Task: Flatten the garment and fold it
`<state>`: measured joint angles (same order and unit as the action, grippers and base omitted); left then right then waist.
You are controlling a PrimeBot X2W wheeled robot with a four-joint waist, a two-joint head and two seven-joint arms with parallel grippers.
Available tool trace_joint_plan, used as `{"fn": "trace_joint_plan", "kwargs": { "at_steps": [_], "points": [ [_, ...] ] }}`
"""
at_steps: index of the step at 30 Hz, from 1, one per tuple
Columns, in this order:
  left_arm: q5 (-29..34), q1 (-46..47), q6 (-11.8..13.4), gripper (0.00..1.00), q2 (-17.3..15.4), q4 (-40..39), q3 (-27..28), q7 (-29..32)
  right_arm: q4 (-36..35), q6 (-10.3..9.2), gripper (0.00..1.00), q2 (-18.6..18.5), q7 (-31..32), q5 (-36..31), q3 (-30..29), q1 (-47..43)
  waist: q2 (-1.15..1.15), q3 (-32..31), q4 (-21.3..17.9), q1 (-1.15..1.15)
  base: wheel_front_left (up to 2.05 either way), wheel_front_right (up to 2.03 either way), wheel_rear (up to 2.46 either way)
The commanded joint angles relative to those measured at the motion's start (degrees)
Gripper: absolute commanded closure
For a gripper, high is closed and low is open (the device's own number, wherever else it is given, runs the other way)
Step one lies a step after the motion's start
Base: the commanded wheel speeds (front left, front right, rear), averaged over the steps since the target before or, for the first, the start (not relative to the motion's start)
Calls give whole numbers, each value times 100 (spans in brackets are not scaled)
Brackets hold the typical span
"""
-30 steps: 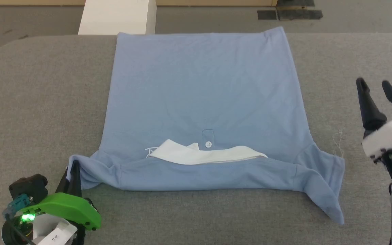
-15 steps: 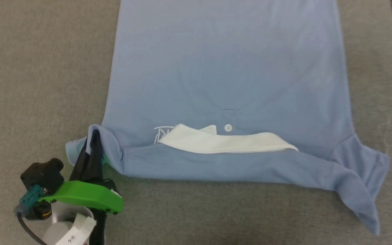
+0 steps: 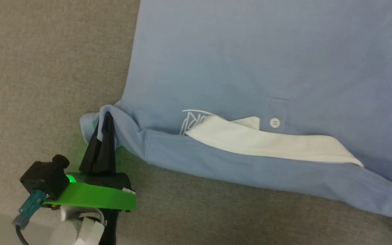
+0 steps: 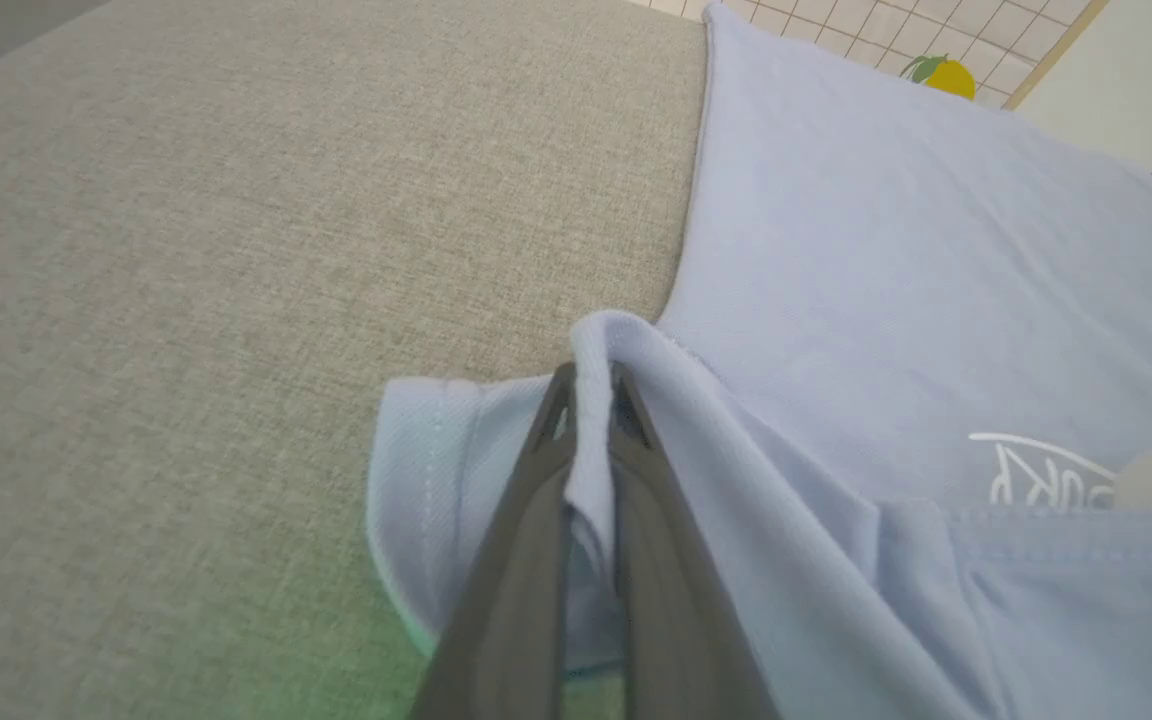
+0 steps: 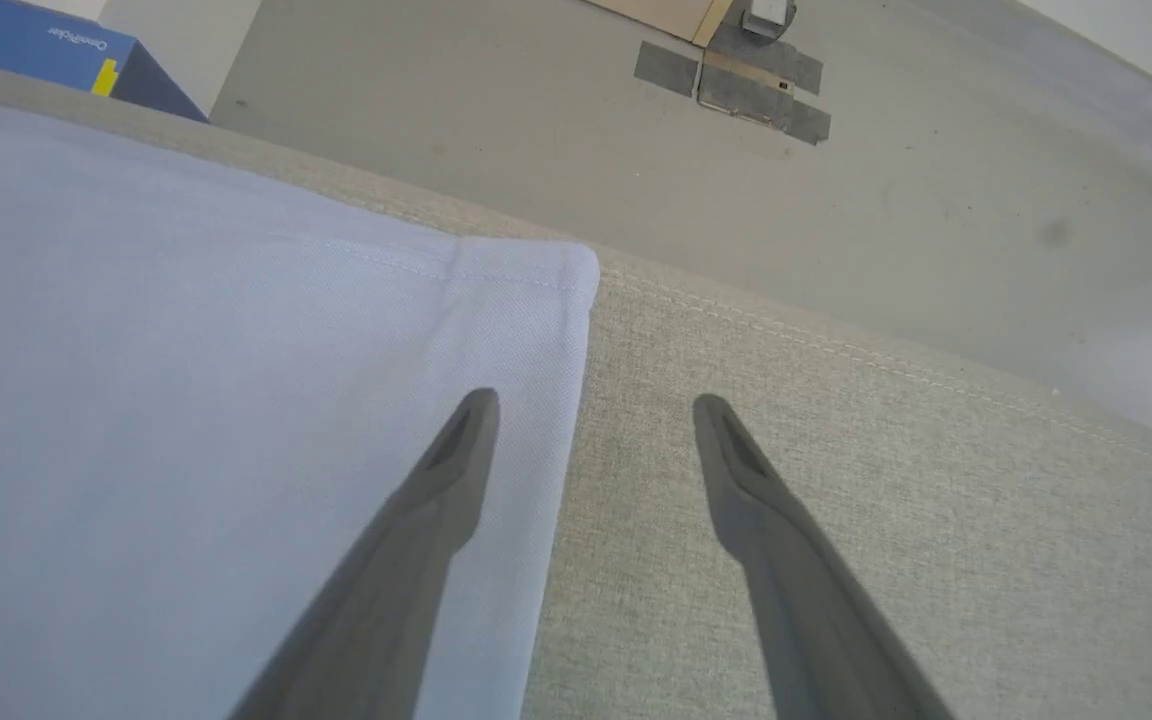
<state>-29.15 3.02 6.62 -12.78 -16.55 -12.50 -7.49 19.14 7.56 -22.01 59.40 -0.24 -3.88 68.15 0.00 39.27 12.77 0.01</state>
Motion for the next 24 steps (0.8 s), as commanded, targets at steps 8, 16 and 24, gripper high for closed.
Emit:
{"fn": "trace_joint_plan", "kwargs": {
  "at_steps": [8, 16, 24],
  "points": [
    [187, 24, -3, 100, 38, -503, -139, -91, -344, -8, 0, -182, 794, -284, 42, 236, 0, 883, 738, -1, 0, 0, 0],
    [203, 102, -28, 100, 27, -592, -201, -99, -591, -8, 61, -157, 1361, -172, -18, 29, 0, 1001, 680, -1, 0, 0, 0],
    [209, 148, -23, 100, -24, -521, -200, -71, -915, -8, 100, -125, 1491, -104, -161, -67, 0, 759, 498, -1, 0, 0, 0]
  ]
}}
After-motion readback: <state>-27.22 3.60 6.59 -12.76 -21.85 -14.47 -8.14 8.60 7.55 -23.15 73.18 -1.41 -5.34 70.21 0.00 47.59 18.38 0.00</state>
